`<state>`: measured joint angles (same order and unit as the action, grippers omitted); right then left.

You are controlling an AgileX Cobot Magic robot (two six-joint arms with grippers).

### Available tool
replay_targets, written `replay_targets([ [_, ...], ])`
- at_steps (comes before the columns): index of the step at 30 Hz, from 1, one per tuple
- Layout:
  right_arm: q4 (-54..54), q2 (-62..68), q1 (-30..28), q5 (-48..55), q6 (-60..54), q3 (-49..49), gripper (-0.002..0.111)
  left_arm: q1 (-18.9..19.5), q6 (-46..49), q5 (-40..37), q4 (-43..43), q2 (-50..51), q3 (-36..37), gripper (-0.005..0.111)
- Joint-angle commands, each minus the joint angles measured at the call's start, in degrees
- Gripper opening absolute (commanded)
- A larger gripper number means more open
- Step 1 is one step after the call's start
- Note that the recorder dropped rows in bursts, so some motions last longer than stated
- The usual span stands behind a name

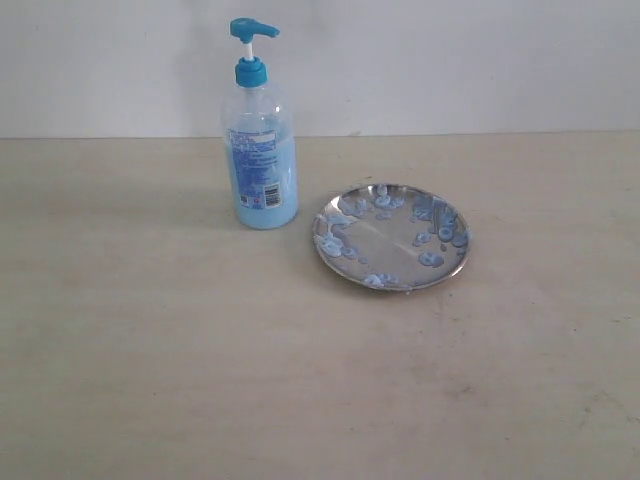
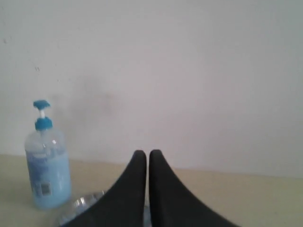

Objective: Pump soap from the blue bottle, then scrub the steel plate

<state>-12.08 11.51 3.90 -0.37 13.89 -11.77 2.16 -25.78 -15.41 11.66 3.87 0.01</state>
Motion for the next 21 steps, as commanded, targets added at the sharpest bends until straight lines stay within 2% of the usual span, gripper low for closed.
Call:
replay_targets([
  [1, -0.2, -1.2, -0.3, 14.6, -2.5, 0.4, 0.000, 0.0, 0.4, 0.8, -0.3, -0.1, 0.0, 0.004],
  [9, -1.4, -11.5, -5.5, 18.2, -2.0, 8.2, 0.000, 0.0, 0.4, 0.8, -0.3, -0.1, 0.0, 0.004],
  [12, 1.2, -11.5, -5.7, 17.5, 0.6, 11.8, 0.000, 0.0, 0.4, 0.7, -0.3, -0.5, 0.0, 0.004],
  [15, 2.8, -11.5, -5.6, 22.2, 0.5, 11.8, 0.000, 0.0, 0.4, 0.9, -0.3, -0.6, 0.0, 0.004],
  [21, 2.4, -11.5, -5.6, 21.8, 0.8, 11.8, 0.000, 0.0, 0.4, 0.9, -0.3, -0.6, 0.0, 0.004],
])
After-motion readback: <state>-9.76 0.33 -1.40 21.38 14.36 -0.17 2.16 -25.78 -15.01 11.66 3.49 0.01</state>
